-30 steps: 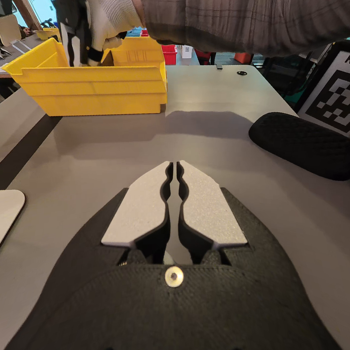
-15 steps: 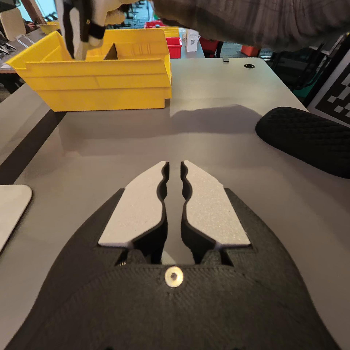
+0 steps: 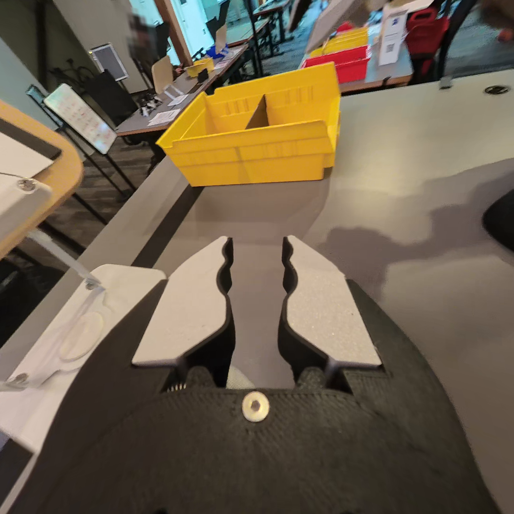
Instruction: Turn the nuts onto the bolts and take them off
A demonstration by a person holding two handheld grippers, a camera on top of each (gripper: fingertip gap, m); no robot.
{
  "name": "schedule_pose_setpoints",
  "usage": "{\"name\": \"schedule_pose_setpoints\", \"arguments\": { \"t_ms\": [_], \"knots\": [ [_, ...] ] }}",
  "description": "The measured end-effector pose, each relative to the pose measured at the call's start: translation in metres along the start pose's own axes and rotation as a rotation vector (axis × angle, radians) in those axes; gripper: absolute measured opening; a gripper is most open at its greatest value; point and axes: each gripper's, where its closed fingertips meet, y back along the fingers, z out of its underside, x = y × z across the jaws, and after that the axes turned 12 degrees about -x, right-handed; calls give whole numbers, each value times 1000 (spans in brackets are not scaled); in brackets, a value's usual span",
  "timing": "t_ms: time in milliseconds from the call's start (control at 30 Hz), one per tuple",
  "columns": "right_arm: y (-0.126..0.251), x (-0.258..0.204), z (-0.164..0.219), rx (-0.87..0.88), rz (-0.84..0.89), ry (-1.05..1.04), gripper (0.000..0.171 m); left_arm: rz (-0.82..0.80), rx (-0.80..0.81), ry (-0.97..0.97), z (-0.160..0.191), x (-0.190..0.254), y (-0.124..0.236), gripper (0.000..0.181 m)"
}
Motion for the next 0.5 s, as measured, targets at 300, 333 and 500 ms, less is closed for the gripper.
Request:
{"name": "schedule_pose_setpoints", "arguments": {
  "t_ms": [300,333,500],
  "knots": [
    [32,38,63,72,200,-214,49,-449,-124,83,32,-73,112,47],
    [32,44,74,59,214,-240,51,-511,-135,112,43,-84,132,47],
    [29,55,113,42,240,-312,54,-761,-168,321,118,-122,230,49]
  ]
}}
